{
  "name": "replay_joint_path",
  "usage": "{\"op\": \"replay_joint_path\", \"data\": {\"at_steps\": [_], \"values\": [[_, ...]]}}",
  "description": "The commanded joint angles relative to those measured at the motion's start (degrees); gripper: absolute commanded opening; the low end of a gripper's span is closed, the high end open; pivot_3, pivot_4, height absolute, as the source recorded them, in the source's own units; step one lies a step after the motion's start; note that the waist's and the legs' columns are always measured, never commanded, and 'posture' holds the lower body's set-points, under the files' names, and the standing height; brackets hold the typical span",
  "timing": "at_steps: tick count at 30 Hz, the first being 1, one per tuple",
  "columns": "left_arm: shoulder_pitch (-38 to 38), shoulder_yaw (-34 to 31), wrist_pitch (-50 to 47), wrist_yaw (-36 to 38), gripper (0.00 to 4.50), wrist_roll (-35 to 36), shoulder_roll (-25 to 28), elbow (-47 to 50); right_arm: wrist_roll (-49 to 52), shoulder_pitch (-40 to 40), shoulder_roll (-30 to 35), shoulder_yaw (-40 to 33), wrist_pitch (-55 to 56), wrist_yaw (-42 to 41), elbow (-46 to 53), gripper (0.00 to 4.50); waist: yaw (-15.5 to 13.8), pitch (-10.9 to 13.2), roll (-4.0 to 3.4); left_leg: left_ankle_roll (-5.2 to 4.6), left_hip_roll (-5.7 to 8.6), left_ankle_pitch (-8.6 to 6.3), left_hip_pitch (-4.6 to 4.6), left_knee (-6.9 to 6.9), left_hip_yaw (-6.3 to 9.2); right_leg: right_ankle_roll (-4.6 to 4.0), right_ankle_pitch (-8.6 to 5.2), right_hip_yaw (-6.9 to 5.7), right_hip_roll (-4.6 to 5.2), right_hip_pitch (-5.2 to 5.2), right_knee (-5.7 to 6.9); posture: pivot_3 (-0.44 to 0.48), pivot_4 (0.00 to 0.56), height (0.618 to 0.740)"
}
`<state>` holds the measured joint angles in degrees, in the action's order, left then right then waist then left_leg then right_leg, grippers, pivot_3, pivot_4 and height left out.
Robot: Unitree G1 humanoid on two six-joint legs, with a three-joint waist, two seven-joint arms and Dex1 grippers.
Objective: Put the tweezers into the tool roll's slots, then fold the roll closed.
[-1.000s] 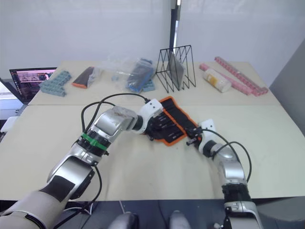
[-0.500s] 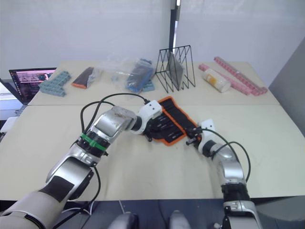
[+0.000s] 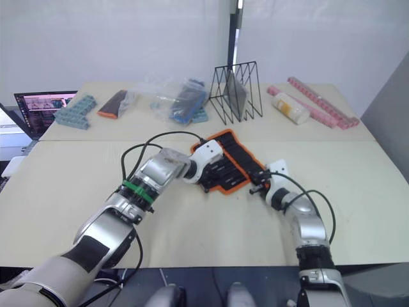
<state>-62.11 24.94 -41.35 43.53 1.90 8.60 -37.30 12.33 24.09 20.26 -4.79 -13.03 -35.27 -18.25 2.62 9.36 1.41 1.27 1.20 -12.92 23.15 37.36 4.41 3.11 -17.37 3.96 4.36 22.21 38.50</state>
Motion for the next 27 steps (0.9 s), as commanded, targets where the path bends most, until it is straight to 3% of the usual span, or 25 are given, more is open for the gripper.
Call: {"op": "replay_joint_path", "data": {"at_steps": [1, 11, 18, 27], "values": [[-2.2, 0.0, 5.5, 1.4, 0.03, -2.0, -1.0, -2.5, -2.3, -0.4, -0.7, 3.3, -0.3, -0.6, -3.2, 0.00, 0.2, 0.0, 0.00, 0.00, -0.01, 0.00, -0.02, 0.00, -0.01, 0.00, 0.00, 0.00, -0.02, 0.00, 0.02, 0.000, 0.150, 0.739], [-6.1, 1.0, 18.7, 2.0, 0.03, -8.9, -2.8, -14.0, -2.2, -0.5, -1.5, 3.4, -0.1, 0.2, -3.3, 0.00, 0.2, 0.0, 0.02, 0.00, -0.03, 0.00, -0.04, 0.08, -0.02, 0.00, 0.00, 0.00, -0.05, 0.00, 0.13, 0.000, 0.150, 0.739], [-11.7, -1.5, 24.6, -0.7, 0.03, -11.1, -7.1, -25.6, -2.2, -1.0, -2.7, 3.6, 0.0, 0.9, -3.2, 0.00, 0.3, 0.0, 0.02, -0.01, -0.02, -0.01, -0.03, 0.12, -0.02, 0.01, -0.01, 0.00, -0.07, 0.00, 0.16, 0.000, 0.150, 0.739], [-13.1, -4.8, 29.8, -4.0, 0.03, -12.8, -9.4, -33.7, -2.2, -1.5, -3.6, 3.7, -0.4, 1.6, -2.8, 0.00, 0.5, 0.0, 0.03, -0.01, -0.02, -0.01, -0.05, 0.13, -0.02, 0.01, -0.01, 0.00, -0.07, 0.00, 0.21, 0.000, 0.150, 0.739]]}}
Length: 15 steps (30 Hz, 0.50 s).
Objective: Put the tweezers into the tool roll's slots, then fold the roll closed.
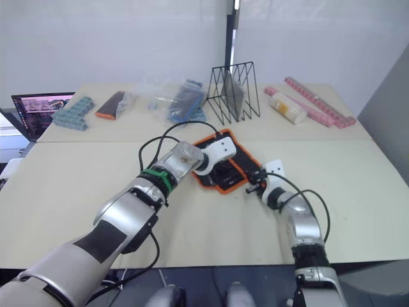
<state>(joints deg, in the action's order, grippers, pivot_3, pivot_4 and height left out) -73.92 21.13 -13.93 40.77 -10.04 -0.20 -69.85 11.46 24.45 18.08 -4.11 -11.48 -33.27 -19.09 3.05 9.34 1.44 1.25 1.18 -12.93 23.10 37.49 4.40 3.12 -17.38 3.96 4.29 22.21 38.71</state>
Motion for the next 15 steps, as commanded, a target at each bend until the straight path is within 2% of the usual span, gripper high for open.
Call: {"op": "replay_joint_path", "data": {"at_steps": [1, 14, 15], "values": [[-1.2, -1.0, 3.3, -1.3, 0.03, -1.4, -0.6, -1.8, -1.3, -2.0, -1.4, 3.0, -2.0, -0.4, -1.8, 0.00, 0.0, 0.0, 0.01, 0.00, 0.00, 0.00, 0.00, 0.00, 0.00, 0.00, 0.00, 0.00, 0.00, 0.00, 0.01, 0.000, 0.150, 0.739], [-2.3, -4.1, 7.2, -1.2, 0.03, -3.0, 0.1, -4.1, -1.0, -3.0, -1.1, 3.1, -2.6, -0.1, -0.4, 0.00, 0.1, 0.0, 0.01, 0.00, 0.01, 0.00, -0.02, 0.00, 0.00, 0.01, 0.00, 0.00, 0.00, 0.00, 0.06, 0.000, 0.150, 0.739], [-2.4, -4.6, 6.9, -1.0, 0.38, -2.8, 0.4, -4.0, -1.1, -3.0, -1.2, 3.1, -2.6, 0.0, -0.4, 0.00, 0.2, 0.0, 0.01, 0.00, 0.01, 0.00, -0.02, 0.00, 0.00, 0.01, 0.00, 0.00, 0.00, 0.00, 0.06, 0.000, 0.150, 0.739]]}}
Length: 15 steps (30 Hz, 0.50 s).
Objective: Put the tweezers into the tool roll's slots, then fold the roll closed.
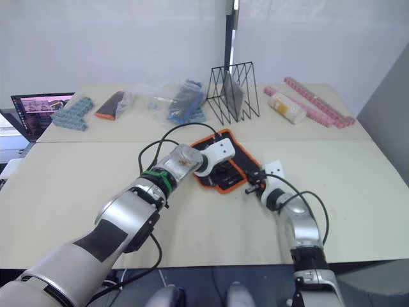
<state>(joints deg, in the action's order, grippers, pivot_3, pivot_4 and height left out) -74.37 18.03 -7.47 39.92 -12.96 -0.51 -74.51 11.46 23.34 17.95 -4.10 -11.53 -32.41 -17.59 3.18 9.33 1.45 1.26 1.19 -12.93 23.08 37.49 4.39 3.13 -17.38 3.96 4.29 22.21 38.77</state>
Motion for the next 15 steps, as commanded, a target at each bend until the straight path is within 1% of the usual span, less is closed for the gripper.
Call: {"op": "replay_joint_path", "data": {"at_steps": [1, 2, 4, 7, 8, 10, 12, 15], "values": [[-2.1, -2.0, 0.1, 0.0, 0.77, 0.3, 1.0, 0.7, -1.1, -1.9, -1.1, 3.1, -2.5, -0.9, -1.9, 0.00, 0.2, 0.0, 0.00, 0.00, 0.00, 0.00, 0.00, 0.00, 0.00, 0.00, 0.00, 0.00, 0.00, 0.00, 0.00, 0.000, 0.150, 0.739], [-2.2, -2.4, -0.1, 0.5, 1.01, 0.4, 1.4, 0.9, -1.1, -1.8, -1.1, 3.1, -2.5, -0.9, -1.9, 0.00, 0.3, 0.0, 0.00, 0.00, -0.01, 0.00, 0.00, 0.00, 0.00, 0.00, 0.00, 0.00, -0.01, 0.01, 0.00, 0.000, 0.150, 0.739], [-2.4, -2.9, -0.5, 2.0, 1.74, 0.5, 2.3, 1.6, -1.1, -1.6, -1.2, 3.0, -2.4, -0.9, -2.2, 0.00, 0.5, 0.0, 0.00, 0.00, -0.01, 0.00, 0.00, 0.00, 0.01, 0.00, 0.00, -0.01, -0.02, 0.01, 0.03, 0.000, 0.150, 0.739], [-2.6, -4.3, -1.8, 5.0, 2.63, 1.4, 4.0, 3.5, -1.0, -1.2, -1.7, 2.8, -1.4, -0.7, -2.7, 0.00, 0.7, 0.0, 0.00, 0.00, -0.01, 0.00, 0.00, -0.02, 0.03, 0.01, -0.01, -0.02, -0.03, 0.03, 0.06, 0.000, 0.150, 0.739], [-2.6, -4.7, -2.5, 6.1, 3.07, 1.7, 4.5, 4.4, -0.8, -1.1, -1.9, 2.6, -1.0, -0.6, -2.7, 0.00, 0.8, 0.0, 0.00, 0.00, -0.01, 0.00, 0.00, -0.02, 0.03, 0.02, -0.01, -0.02, -0.03, 0.03, 0.07, 0.000, 0.150, 0.739], [-2.0, -5.3, -4.3, 9.1, 3.73, 2.4, 6.4, 7.9, -0.4, -0.9, -2.3, 2.1, -0.2, -0.3, -2.2, 0.00, 0.8, 0.0, 0.00, 0.00, -0.01, 0.00, 0.00, -0.02, 0.04, 0.02, -0.01, -0.02, -0.03, 0.03, 0.08, 0.000, 0.150, 0.739], [-0.7, -6.0, -8.0, 12.5, 4.40, 3.5, 8.8, 12.6, -0.4, -0.3, -2.4, 1.7, 0.4, 0.0, -2.2, 0.00, 1.0, 0.0, -0.01, 0.00, -0.02, 0.00, 0.01, -0.02, 0.04, 0.02, -0.01, -0.03, -0.04, 0.05, 0.09, 0.000, 0.150, 0.739], [1.8, -6.1, -12.6, 15.5, 4.46, 3.9, 13.1, 20.0, 0.0, 1.0, -2.5, 1.0, 1.7, 0.0, -2.7, 0.00, 1.2, 0.0, -0.01, 0.00, -0.07, 0.00, -0.05, -0.06, 0.05, 0.02, -0.01, -0.02, -0.08, 0.05, 0.11, 0.000, 0.150, 0.739]]}}
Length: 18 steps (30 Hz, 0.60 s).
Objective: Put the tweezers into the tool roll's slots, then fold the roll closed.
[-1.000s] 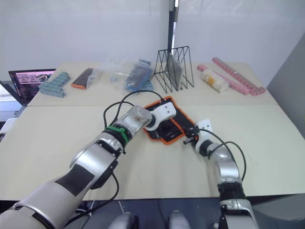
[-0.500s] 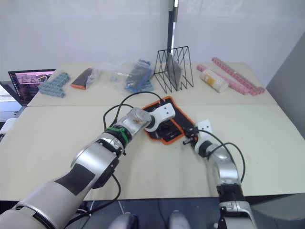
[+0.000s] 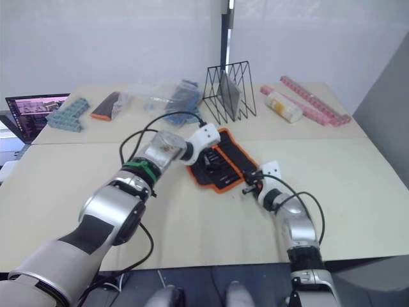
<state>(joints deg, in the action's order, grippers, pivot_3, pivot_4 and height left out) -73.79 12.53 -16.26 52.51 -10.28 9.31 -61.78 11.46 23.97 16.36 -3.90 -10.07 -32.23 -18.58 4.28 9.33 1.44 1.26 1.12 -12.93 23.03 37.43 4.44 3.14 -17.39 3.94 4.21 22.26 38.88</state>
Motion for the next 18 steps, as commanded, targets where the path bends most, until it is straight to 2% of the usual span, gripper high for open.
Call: {"op": "replay_joint_path", "data": {"at_steps": [1, 5, 10, 12, 14, 18], "values": [[2.2, -0.8, -5.2, 3.2, 4.46, 1.3, 4.9, 9.9, 0.2, 0.8, -0.9, 0.6, 0.5, -0.3, -1.7, 0.00, 0.1, 0.0, -0.01, 0.00, -0.01, 0.00, -0.02, -0.02, 0.01, 0.00, 0.00, 0.01, -0.01, 0.00, 0.01, 0.000, 0.150, 0.739], [6.7, -2.4, -9.4, 3.2, 4.46, 2.3, 10.9, 20.5, -0.3, 2.0, -0.6, 1.2, 0.8, -1.0, -3.2, 0.00, 0.1, 0.0, -0.01, 0.00, -0.03, 0.00, -0.02, -0.03, 0.13, 0.00, 0.00, 0.01, 0.01, 0.01, 0.09, 0.000, 0.150, 0.739], [14.5, -8.5, -15.2, -1.8, 4.46, 4.9, 17.0, 32.9, -0.7, 2.7, -0.6, 1.9, 1.4, -1.7, -5.2, 0.00, -0.1, 0.0, -0.02, 0.00, -0.06, 0.00, -0.05, -0.03, 0.25, -0.01, 0.01, 0.02, 0.04, 0.08, 0.13, 0.000, 0.150, 0.739], [19.2, -10.8, -18.5, -4.0, 4.46, 5.4, 19.5, 38.1, -0.5, 2.9, -0.7, 1.9, 1.7, -2.0, -5.4, 0.00, -0.1, 0.0, -0.03, 0.00, -0.06, 0.00, -0.06, -0.03, 0.27, -0.01, 0.01, 0.03, 0.07, 0.08, 0.15, 0.000, 0.150, 0.739], [25.0, -15.1, -17.6, -8.4, 4.46, 6.6, 20.3, 44.1, -0.2, 3.1, -0.8, 1.8, 1.8, -2.3, -5.5, 0.00, 0.1, 0.0, -0.06, 0.00, -0.07, 0.00, -0.15, -0.08, 0.24, -0.01, 0.01, 0.05, 0.08, 0.08, 0.19, 0.000, 0.150, 0.739], [36.4, -20.8, -22.1, -9.2, 4.46, 10.4, 23.2, 56.7, -0.2, 3.3, -0.3, 1.9, 1.9, -3.3, -5.8, 0.00, 0.0, 0.0, -0.05, 0.00, -0.11, 0.00, -0.19, -0.17, 0.23, -0.02, 0.01, 0.04, 0.10, 0.12, 0.24, 0.000, 0.150, 0.739]]}}
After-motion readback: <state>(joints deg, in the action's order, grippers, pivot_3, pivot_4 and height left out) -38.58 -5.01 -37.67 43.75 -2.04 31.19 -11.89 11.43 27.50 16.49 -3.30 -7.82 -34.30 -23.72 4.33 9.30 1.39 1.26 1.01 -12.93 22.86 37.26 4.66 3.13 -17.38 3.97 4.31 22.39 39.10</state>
